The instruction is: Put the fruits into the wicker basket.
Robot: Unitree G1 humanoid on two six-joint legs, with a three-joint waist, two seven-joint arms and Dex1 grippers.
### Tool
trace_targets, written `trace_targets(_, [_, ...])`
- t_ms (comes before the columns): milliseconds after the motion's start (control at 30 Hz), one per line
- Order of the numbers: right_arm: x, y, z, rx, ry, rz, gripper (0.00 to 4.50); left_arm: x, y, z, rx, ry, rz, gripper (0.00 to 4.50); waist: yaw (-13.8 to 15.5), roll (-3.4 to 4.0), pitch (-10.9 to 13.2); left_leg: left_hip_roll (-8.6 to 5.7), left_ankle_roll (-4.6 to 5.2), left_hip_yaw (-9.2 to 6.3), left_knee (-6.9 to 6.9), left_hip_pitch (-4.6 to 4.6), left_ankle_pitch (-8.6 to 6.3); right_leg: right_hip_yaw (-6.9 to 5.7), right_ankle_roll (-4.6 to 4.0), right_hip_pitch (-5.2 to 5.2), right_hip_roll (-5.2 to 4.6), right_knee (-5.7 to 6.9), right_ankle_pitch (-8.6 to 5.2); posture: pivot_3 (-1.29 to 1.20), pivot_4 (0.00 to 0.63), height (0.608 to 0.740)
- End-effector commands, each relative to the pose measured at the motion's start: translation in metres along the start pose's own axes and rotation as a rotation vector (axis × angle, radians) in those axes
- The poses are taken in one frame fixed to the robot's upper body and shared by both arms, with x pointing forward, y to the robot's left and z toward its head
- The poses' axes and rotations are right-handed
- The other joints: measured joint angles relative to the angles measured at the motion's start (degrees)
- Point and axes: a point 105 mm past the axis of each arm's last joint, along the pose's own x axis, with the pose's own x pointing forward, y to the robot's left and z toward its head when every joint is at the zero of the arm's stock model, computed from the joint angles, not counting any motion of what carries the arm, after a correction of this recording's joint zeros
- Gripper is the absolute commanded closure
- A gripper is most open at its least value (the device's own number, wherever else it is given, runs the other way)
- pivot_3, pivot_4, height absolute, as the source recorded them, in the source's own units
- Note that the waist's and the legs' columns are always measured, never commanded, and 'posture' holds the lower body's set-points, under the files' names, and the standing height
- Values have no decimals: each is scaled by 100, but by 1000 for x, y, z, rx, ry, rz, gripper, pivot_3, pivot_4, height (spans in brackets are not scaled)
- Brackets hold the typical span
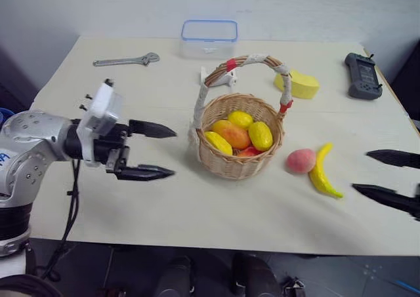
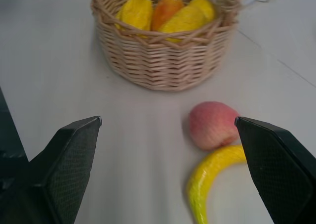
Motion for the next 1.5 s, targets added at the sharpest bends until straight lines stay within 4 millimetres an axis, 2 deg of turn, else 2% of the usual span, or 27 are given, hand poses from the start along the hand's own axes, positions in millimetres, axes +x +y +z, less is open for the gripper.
trace_targets(33, [27, 0, 5, -85, 28, 28, 40, 8, -7, 13, 44, -18, -68, 0, -29, -3, 1, 0, -2, 2, 3, 3, 0, 2, 0, 0, 6, 1, 0, 0, 150, 740])
trace_targets(167, [63, -19, -5, -111, 79, -15, 40, 8, 0, 21, 75, -49, -31, 0, -55, -11, 6, 4, -3, 22, 8, 14, 1, 21, 0, -1, 16, 9, 0, 0, 150, 740])
trace_targets(333, [84, -44, -14, -74, 102, -70, 40, 7, 5, 19, 77, -58, 6, 0, -32, -18, 10, 9, -2, 28, 18, 8, 0, 27, -2, -7, 22, 11, -1, 0, 150, 740])
trace_targets(433, [96, -57, -29, -38, 151, -99, 40, 7, 6, 19, 86, -61, 25, 0, -40, -19, 11, 12, 2, 31, 35, -5, -2, 27, -1, -13, 25, 12, -1, 0, 150, 740])
trace_targets(567, [101, -70, -49, -7, 225, -132, 40, 6, 8, 22, 95, -70, 40, 0, -32, -19, 11, 14, 8, 41, 48, -16, -7, 28, -1, -28, 25, 21, -1, 0, 150, 740])
trace_targets(700, [106, -65, -55, 32, 227, -90, 40, 5, 10, 24, 106, -69, 53, 0, -37, -19, 10, 15, 10, 57, 74, -62, -6, 25, 1, -88, 26, 61, 0, 0, 150, 740])
trace_targets(800, [107, -65, -54, 29, 205, -98, 582, 5, 11, 24, 108, -70, 58, 0, -45, -19, 10, 17, 11, 60, 80, -61, -5, 16, 1, -89, 28, 65, 1, 0, 150, 740])
trace_targets(900, [104, -66, -40, 27, 143, -111, 1608, 4, 13, 21, 107, -68, 73, 0, -53, -19, 10, 18, 13, 66, 82, -59, -4, 20, 1, -89, 29, 66, 7, 0, 150, 740])
trace_targets(967, [96, -66, -26, 22, 92, -115, 1995, 2, 16, 19, 108, -63, 90, 0, -46, -19, 10, 18, 14, 70, 82, -59, -4, 22, 0, -92, 29, 67, 9, 0, 150, 740])
trace_targets(1067, [81, -67, -6, 1, 47, -134, 2069, -1, 21, 20, 115, -68, 124, 0, -38, -19, 10, 19, 14, 72, 81, -60, -4, 23, 0, -95, 29, 67, 9, 0, 150, 740])
trace_targets(1200, [76, -50, 29, 22, -60, -74, 2069, -4, 26, 23, 122, -83, 152, 0, -38, -19, 10, 21, 19, 76, 81, -61, -7, 25, 1, -97, 29, 65, 9, 0, 150, 740])
trace_targets(1267, [83, -30, 56, 36, -156, 21, 2069, -4, 27, 24, 125, -90, 156, 0, -71, -19, 10, 23, 20, 79, 80, -60, -8, 28, 0, -98, 28, 66, 10, 0, 150, 740])
trace_targets(1333, [102, -12, 79, 45, -219, 92, 2069, -1, 27, 26, 130, -99, 154, 0, -117, -20, 10, 32, 19, 84, 80, -58, -8, 34, -9, -101, 28, 67, 16, 0, 150, 740])
trace_targets(1433, [132, 8, 88, 13, -209, 144, 2069, 2, 26, 29, 141, -107, 150, 0, -171, -23, 9, 37, 13, 79, 79, -60, -7, 54, -15, -101, 27, 66, 19, 0, 150, 740])
trace_targets(1500, [146, 14, 90, -9, -202, 152, 2069, 3, 28, 30, 145, -111, 155, 0, -176, -23, 9, 37, 12, 79, 76, -61, -8, 60, -15, -101, 30, 67, 19, 0, 150, 740])
